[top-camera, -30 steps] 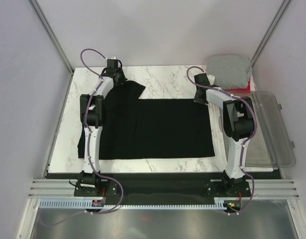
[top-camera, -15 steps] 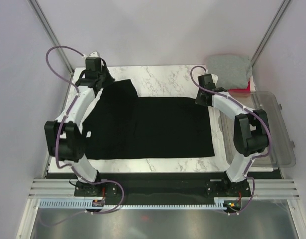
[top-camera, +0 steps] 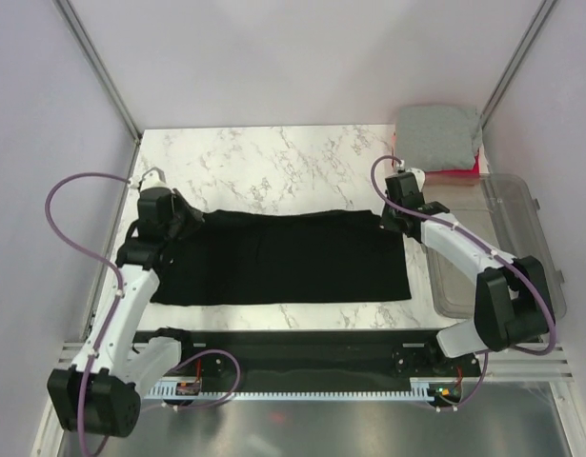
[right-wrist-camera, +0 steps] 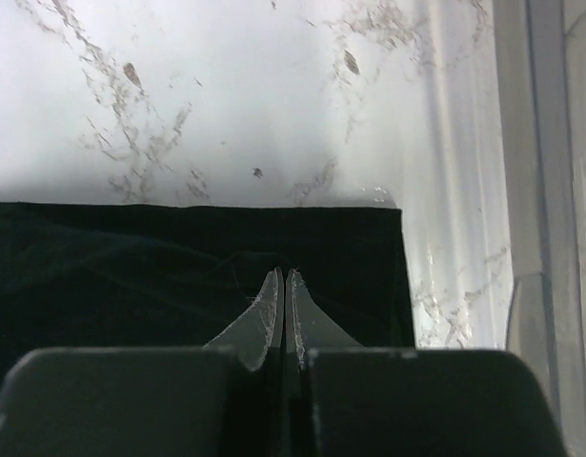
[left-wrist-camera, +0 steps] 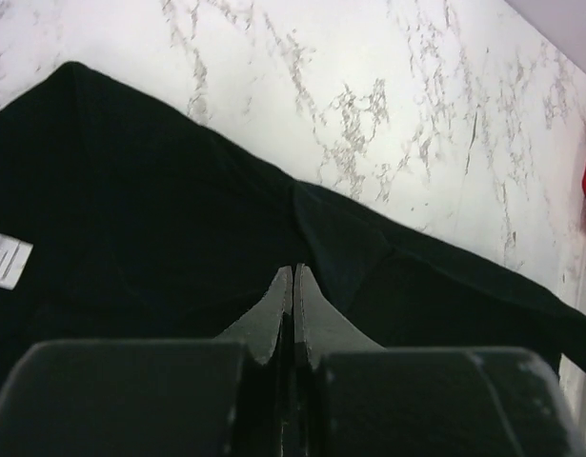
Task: Fold and stack the t-shirts
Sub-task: Fold the tshirt
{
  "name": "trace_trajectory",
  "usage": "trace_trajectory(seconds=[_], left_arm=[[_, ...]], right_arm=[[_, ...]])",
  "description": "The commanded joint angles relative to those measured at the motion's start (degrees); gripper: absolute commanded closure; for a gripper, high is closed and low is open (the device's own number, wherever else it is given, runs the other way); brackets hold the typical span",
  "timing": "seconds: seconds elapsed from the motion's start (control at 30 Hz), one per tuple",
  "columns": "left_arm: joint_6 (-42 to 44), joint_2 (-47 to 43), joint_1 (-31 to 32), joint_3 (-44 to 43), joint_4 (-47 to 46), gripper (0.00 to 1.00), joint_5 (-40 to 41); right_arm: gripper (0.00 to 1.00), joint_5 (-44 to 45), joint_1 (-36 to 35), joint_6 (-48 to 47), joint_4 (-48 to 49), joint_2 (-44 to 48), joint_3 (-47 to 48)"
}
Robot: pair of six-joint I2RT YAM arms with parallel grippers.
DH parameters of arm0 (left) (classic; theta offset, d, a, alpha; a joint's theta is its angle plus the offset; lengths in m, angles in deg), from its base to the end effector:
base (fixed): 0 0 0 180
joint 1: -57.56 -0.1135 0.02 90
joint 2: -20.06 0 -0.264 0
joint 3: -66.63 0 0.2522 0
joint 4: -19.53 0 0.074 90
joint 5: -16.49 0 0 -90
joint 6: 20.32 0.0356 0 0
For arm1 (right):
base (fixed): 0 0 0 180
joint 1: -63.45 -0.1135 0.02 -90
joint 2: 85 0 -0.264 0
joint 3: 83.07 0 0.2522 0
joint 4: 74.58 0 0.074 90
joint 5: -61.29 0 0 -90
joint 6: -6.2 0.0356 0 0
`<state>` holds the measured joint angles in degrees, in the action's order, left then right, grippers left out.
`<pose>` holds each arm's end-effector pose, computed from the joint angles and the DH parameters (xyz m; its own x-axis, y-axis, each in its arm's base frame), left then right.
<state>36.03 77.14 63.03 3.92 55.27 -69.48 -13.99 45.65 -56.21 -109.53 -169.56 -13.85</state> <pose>0.2215 -0.0187 0.3049 -0.4349 -0.5136 -0.7396 -0.2479 0.8579 -0.4500 0.2955 0.0854 0.2262 -0.7145 0.2411 -0.6568 0.2142 0.9691 0.1227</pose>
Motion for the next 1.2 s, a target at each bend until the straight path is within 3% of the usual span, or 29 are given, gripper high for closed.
trace_trajectory(seconds=[0.0, 0.2, 0.23, 0.27, 0.3, 0.33, 0.37, 0.4, 0.47, 0.63, 0.87, 1.17], left_arm=[[-2.5, -6.5, -0.1, 4.6, 2.4, 0.98, 3.5], [-6.6, -20.1, -0.1, 11.8, 10.1, 0.97, 7.3], [-7.9, -22.3, -0.1, 13.2, 12.3, 0.95, 10.4], [-9.4, -24.1, -0.1, 13.5, 14.4, 0.86, 12.2], [-13.2, -27.8, 0.0, 14.0, 18.4, 0.62, 14.0], [-14.6, -29.7, 0.1, 14.5, 18.7, 0.5, 14.4], [-15.7, -31.3, 0.1, 14.6, 18.6, 0.39, 13.4], [-16.8, -33.2, 0.1, 14.8, 18.7, 0.19, 13.0], [-18.0, -36.8, 0.1, 15.2, 18.9, 0.13, 12.1], [-17.2, -36.2, 0.1, 16.7, 16.4, 0.13, 11.2], [-16.8, -22.8, 0.1, 20.9, 6.1, 0.21, 6.4], [-14.1, 3.7, 0.1, 22.2, -9.4, 0.23, 6.1]], right_arm=[[1.0, 2.3, -0.1, 0.2, 1.2, 3.9, -3.3], [1.0, 2.8, -0.2, 3.6, 1.3, 8.9, -11.7], [0.83, 2.5, -0.2, 4.8, 1.5, 9.6, -13.9], [0.61, 2.2, -0.2, 5.4, 1.6, 11.2, -14.8], [0.39, 2.0, -0.2, 5.8, 1.9, 12.0, -15.5], [0.17, 2.2, -0.2, 6.4, 1.9, 13.4, -16.1], [0.13, 2.3, -0.2, 6.4, 1.9, 14.1, -16.1], [0.11, 2.4, -0.2, 6.5, 1.7, 14.4, -15.7], [0.1, 2.1, -0.3, 6.4, 1.3, 15.0, -13.7], [0.12, -1.1, -2.1, 6.1, 1.4, 11.5, -8.0], [0.13, -3.3, -9.0, 5.5, 3.7, -0.1, -3.8], [0.16, -7.0, -10.1, 6.9, 7.3, -9.2, -7.9]])
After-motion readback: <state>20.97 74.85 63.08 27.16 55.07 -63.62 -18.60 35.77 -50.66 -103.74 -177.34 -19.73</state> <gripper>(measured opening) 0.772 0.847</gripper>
